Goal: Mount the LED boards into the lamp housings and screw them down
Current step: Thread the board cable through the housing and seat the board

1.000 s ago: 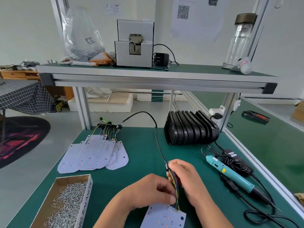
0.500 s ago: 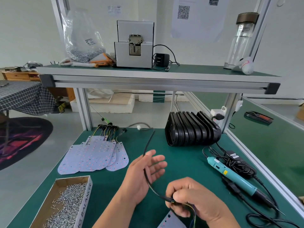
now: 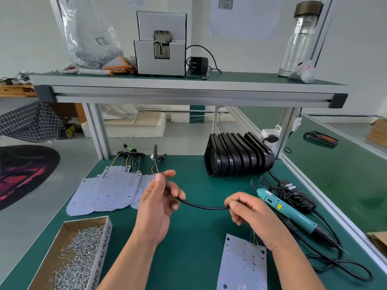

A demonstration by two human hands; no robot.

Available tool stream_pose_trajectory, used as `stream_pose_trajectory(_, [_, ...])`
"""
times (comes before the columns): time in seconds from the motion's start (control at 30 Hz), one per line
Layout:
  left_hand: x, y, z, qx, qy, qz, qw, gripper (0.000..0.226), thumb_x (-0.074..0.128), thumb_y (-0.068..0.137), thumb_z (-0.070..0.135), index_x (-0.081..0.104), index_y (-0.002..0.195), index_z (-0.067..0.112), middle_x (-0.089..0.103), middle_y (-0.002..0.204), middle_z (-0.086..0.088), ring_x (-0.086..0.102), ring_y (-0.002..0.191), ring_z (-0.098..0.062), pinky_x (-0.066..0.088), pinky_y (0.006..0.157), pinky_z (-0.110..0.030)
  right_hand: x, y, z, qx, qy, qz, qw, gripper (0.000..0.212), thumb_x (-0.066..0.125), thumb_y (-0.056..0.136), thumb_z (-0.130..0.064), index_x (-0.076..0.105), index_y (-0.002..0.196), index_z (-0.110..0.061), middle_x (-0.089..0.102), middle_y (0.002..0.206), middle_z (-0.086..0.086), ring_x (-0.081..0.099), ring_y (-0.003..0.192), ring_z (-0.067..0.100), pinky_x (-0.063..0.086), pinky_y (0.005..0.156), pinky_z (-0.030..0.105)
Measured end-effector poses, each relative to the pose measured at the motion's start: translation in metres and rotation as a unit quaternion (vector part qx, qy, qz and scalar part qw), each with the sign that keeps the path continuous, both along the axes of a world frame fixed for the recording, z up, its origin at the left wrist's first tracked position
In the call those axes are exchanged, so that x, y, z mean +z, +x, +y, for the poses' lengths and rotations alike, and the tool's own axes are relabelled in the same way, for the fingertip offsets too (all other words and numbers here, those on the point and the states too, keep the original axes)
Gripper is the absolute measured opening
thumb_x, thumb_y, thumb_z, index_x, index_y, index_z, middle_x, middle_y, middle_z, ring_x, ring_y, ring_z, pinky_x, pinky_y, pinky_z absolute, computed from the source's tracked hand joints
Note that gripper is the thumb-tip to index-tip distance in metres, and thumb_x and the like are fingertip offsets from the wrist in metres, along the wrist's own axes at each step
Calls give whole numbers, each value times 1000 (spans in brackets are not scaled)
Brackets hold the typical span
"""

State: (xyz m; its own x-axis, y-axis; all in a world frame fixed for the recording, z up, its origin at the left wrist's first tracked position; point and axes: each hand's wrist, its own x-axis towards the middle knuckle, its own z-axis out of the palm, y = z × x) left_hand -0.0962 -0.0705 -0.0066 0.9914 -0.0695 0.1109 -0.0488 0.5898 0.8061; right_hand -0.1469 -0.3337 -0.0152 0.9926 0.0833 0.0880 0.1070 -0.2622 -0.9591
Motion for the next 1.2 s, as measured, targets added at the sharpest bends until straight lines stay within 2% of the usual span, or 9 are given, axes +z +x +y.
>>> stream_pose_trajectory(0.2, [5,-2,5,17,9,-37,999,33,50,106,44,73,107,20,55,75,-4,64,72,-20,48,54,-25,-2,0,2,9,-11,-5,1000,25,63,94,-45,76,106,-28,72,86,4,69,81,17,56,76,29])
stream_pose_trajectory(0.37, [7,-1,6,52,38,-33,997,32,50,104,44,73,101,21,51,72,-3,59,68,-18,44,54,-23,-6,2,1,33,-36,31,998,24,62,91,-43,75,107,-30,75,92,3,70,84,16,55,77,31])
stream_pose_trajectory(0.57, [3,2,8,72,31,-15,997,33,51,103,46,68,106,18,49,72,-2,57,67,-18,44,53,-23,-7,4,5,40,-41,56,997,19,64,88,-41,76,93,-27,76,85,3,70,76,15,53,71,31])
stream_pose_trajectory(0.7, [2,4,9,88,10,0,996,30,51,106,44,67,106,18,49,72,-1,58,66,-17,46,54,-23,-6,3,7,37,-26,63,997,24,65,84,-42,76,89,-22,76,82,5,69,71,16,51,66,28])
stream_pose_trajectory(1.03, [-2,14,16,101,-40,37,993,30,45,114,39,66,105,19,52,72,0,60,67,-17,48,54,-24,-7,4,16,51,19,96,994,24,62,86,-25,72,90,-4,73,77,10,66,66,21,49,62,30])
stream_pose_trajectory(1.13, [-1,16,18,86,-32,43,995,30,45,114,39,65,106,18,53,72,0,60,67,-17,48,53,-24,-8,4,14,63,22,104,992,21,62,86,-25,73,89,-7,74,80,11,68,69,23,50,65,32])
stream_pose_trajectory(1.2, [1,15,16,56,6,33,998,31,48,112,40,67,106,18,53,72,-1,59,66,-17,45,51,-23,-8,4,10,66,32,105,992,19,61,87,-23,76,92,-11,78,89,11,73,78,24,54,71,33])
